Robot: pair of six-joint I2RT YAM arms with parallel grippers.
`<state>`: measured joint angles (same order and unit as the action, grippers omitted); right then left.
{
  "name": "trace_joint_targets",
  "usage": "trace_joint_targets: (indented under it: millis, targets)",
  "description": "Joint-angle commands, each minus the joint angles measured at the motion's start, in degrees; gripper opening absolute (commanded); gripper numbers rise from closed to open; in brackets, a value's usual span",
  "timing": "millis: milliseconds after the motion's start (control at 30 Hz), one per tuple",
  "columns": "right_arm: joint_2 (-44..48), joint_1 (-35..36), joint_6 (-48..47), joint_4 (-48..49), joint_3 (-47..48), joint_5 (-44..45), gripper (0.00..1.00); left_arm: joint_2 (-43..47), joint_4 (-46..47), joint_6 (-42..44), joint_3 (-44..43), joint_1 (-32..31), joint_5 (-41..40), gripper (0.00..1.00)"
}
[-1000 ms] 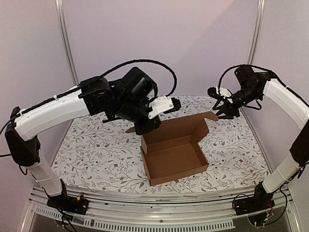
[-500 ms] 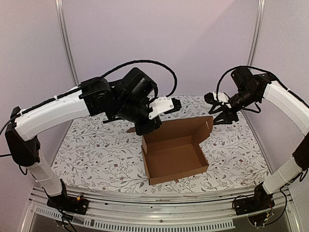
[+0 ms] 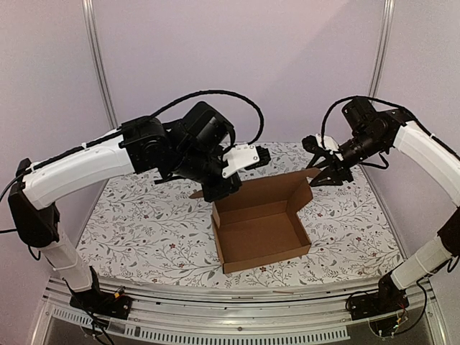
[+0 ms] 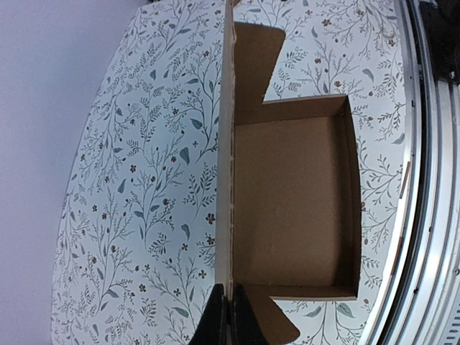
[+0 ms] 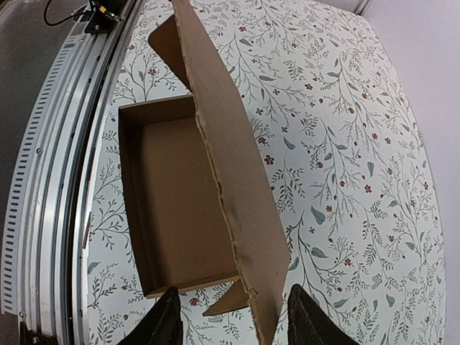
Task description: Fold the paper box
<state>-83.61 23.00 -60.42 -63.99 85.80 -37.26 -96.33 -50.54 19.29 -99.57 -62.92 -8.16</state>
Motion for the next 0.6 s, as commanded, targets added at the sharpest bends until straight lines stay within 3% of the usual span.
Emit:
trace_joint_targets:
  millis: [0,300,567]
  targets:
    - [0.8,0.5,2.7,1.7,-0.1,-0.4,0.51,1.1,-0.4,-0.1,1.6,0.9,1.1,0.0]
    - [5.3,-1.1,-2.4,-5.4,4.6,9.5,0.52,2.0,-0.8,1.1,2.0,1.1,1.0,0.0]
    - [0.6,-8.7,-1.0,-6.2,10.8,6.6,0.5,2.5,-0.8,0.8,2.6,1.1,1.7,0.0]
